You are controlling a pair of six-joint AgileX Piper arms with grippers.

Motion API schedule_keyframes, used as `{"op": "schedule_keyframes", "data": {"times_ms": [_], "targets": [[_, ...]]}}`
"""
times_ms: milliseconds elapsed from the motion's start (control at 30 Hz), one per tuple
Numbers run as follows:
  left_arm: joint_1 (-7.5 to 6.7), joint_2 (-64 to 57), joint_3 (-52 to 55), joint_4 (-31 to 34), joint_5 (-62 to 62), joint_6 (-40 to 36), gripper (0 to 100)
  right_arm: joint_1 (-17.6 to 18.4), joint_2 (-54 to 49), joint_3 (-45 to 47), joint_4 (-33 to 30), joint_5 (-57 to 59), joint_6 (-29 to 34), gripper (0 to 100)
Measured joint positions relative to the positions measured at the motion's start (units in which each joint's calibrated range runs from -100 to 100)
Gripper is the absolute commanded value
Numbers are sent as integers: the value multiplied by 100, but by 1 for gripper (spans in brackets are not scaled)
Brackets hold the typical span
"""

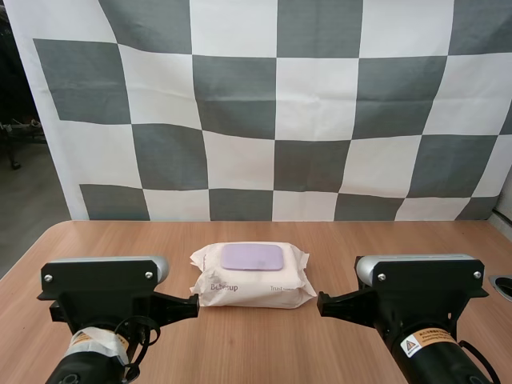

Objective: Open the wet wipes lid

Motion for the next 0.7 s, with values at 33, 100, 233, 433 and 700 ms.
{"op": "schedule_keyframes", "data": {"times_ms": [33, 100, 233, 433, 700], "targets": [[0, 0, 0, 0, 0, 0, 0, 0, 0, 0, 0, 0, 0, 0], [0, 0, 0, 0, 0, 0, 0, 7, 0, 0, -107, 138, 0, 0], [0, 0, 0, 0, 0, 0, 0, 7, 0, 0, -480, 454, 0, 0], [0, 0, 0, 0, 0, 0, 0, 7, 0, 0, -521, 454, 0, 0], [0, 0, 0, 0, 0, 0, 0, 7, 0, 0, -521, 454, 0, 0]]}}
